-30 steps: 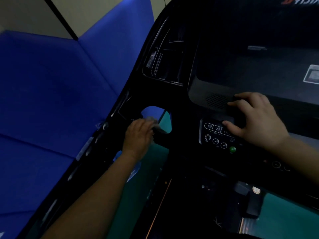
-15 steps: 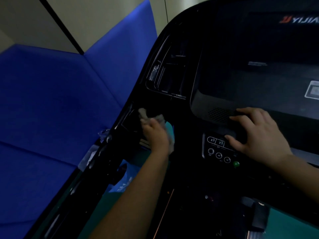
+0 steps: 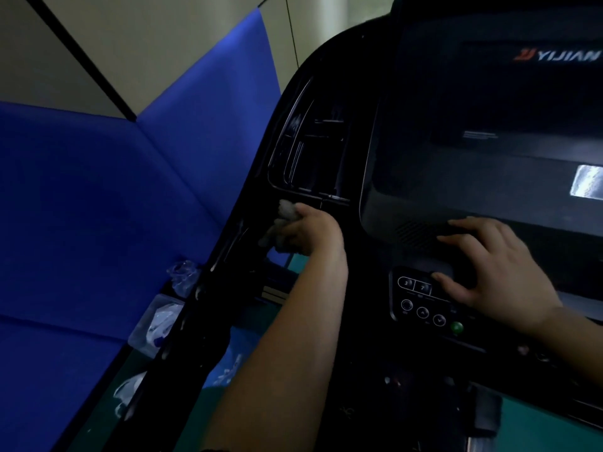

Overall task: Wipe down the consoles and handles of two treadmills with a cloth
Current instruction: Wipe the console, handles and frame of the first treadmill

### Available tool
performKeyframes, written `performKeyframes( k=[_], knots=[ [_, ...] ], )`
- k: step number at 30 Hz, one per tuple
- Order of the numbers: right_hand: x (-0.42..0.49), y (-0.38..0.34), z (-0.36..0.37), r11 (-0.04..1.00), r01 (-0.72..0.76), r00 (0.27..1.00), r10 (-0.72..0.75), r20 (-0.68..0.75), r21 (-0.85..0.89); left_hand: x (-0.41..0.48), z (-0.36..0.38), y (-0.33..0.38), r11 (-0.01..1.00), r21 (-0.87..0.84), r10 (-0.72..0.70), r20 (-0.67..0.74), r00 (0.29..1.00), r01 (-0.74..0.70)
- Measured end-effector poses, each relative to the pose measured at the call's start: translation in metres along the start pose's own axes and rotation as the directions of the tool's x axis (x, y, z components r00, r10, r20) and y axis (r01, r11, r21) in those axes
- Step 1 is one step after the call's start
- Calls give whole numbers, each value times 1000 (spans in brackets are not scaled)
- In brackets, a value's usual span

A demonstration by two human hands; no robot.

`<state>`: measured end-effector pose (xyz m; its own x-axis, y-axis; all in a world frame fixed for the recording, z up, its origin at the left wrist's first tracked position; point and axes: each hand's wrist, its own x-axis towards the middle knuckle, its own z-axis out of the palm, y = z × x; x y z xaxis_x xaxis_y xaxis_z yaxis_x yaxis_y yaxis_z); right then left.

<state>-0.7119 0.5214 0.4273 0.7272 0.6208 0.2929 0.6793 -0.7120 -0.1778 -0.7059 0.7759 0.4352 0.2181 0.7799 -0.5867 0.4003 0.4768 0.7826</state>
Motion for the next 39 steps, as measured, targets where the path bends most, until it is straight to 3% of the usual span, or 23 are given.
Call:
performKeyframes(
  k=[3, 8, 10, 12, 14, 17, 19, 21, 26, 28, 32, 39],
  knots=[
    [0, 1, 1, 1000, -8, 1000, 8, 11, -7, -25, -3, -14, 993, 93, 55, 110, 992, -66],
    [0, -1, 0, 1000, -12, 1000, 12, 8, -1, 15, -12, 17, 975, -173, -149, -21, 989, 143],
    [-1, 0, -1, 1000, -17, 1000, 17, 8, 4, 5, -11, 15, 989, -136, -62, -40, 997, 56],
    [-1, 0, 0, 1000, -14, 1000, 14, 9, 2, -19, -14, -10, 984, 59, 168, 21, 986, -169],
    [-1, -1, -1, 1000, -16, 1000, 16, 4, 9, -35, -24, -44, 894, 184, 378, 178, 909, -408],
    [1, -1, -1, 999, -15, 1000, 15, 7, 41, -37, -39, -75, 743, 135, 596, 312, 740, -655],
    [3, -1, -3, 996, -34, 999, 35, -6, 77, -34, -40, -77, 675, 118, 662, 341, 668, -729],
    [6, -3, -5, 993, -61, 997, 64, -30, 101, -31, -37, -74, 571, 254, 666, 412, 622, -780],
    [25, -11, -5, 994, -53, 998, 54, -13, 92, 17, -41, -40, 121, 480, 743, 537, 400, -869],
    [31, -12, -2, 994, -47, 999, 47, -1, 103, 45, -44, -11, 60, 603, 765, 484, 425, -795],
    [32, -11, 5, 996, -36, 999, 35, 10, 85, 72, -47, 35, 235, 706, 755, 300, 583, -668],
    [32, -10, 6, 997, -41, 999, 42, -7, 63, 76, -45, 34, 220, 743, 755, 281, 593, -632]
  ],
)
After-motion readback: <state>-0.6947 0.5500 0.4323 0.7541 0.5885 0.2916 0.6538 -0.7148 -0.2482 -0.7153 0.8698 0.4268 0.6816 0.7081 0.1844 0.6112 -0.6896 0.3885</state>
